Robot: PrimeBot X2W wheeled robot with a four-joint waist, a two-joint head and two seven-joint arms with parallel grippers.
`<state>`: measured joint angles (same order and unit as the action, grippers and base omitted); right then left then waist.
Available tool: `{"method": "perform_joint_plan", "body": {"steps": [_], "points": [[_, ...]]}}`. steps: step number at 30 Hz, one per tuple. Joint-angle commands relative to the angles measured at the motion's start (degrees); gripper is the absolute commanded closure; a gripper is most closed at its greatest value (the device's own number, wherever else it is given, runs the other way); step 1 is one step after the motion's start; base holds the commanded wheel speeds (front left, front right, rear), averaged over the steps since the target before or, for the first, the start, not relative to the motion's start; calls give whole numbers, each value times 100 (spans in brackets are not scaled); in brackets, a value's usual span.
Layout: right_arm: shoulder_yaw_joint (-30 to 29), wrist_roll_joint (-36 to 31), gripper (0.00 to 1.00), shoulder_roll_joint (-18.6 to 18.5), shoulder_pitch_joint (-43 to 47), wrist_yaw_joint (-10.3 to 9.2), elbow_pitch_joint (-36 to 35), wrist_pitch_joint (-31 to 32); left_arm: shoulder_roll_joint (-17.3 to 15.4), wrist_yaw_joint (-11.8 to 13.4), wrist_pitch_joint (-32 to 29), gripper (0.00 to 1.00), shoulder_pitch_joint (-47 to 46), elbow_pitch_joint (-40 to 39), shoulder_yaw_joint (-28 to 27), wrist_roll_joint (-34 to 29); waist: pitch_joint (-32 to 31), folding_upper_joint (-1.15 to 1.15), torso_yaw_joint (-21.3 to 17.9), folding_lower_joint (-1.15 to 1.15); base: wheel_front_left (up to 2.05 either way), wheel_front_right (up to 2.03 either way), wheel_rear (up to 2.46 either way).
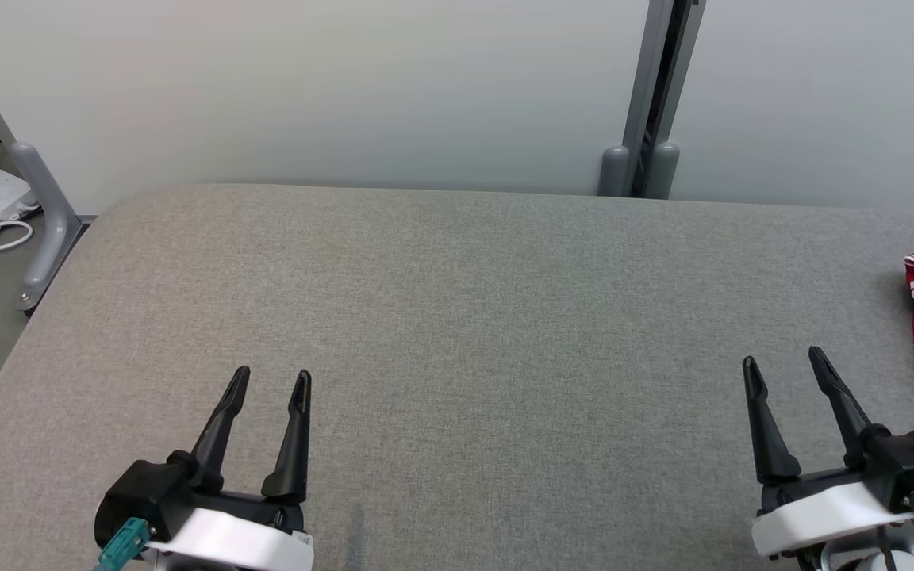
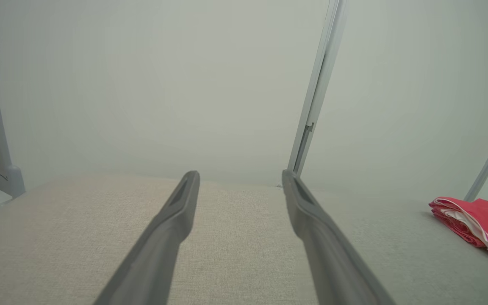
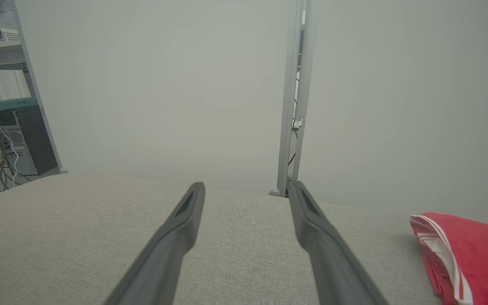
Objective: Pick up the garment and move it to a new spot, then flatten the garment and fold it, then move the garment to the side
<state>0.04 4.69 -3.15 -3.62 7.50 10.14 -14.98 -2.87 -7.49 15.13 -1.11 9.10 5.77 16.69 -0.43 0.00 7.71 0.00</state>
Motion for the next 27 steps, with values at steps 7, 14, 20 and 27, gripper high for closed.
{"method": "perform_joint_plan", "body": {"steps": [7, 14, 20, 27], "points": [[-142, -136, 0, 21, 51, -2, 55, -17, -18, 0, -4, 0, 56, -108, 104, -33, 4, 0, -38, 0, 0, 0, 0], [-152, 86, 0, 20, 51, -2, 45, -16, -6, -1, -4, 0, 97, -244, -139, 29, 35, 0, -79, 0, 0, 0, 0], [-172, 104, 0, 20, 82, -2, 30, -17, -17, -1, -4, 0, 38, -109, -141, 55, 72, 0, -133, 0, 0, 0, 0], [-214, 103, 0, 20, 49, -2, 9, -16, -19, 0, -4, 0, 23, 19, -234, 82, 80, 0, -160, 0, 0, 0, 0]]}}
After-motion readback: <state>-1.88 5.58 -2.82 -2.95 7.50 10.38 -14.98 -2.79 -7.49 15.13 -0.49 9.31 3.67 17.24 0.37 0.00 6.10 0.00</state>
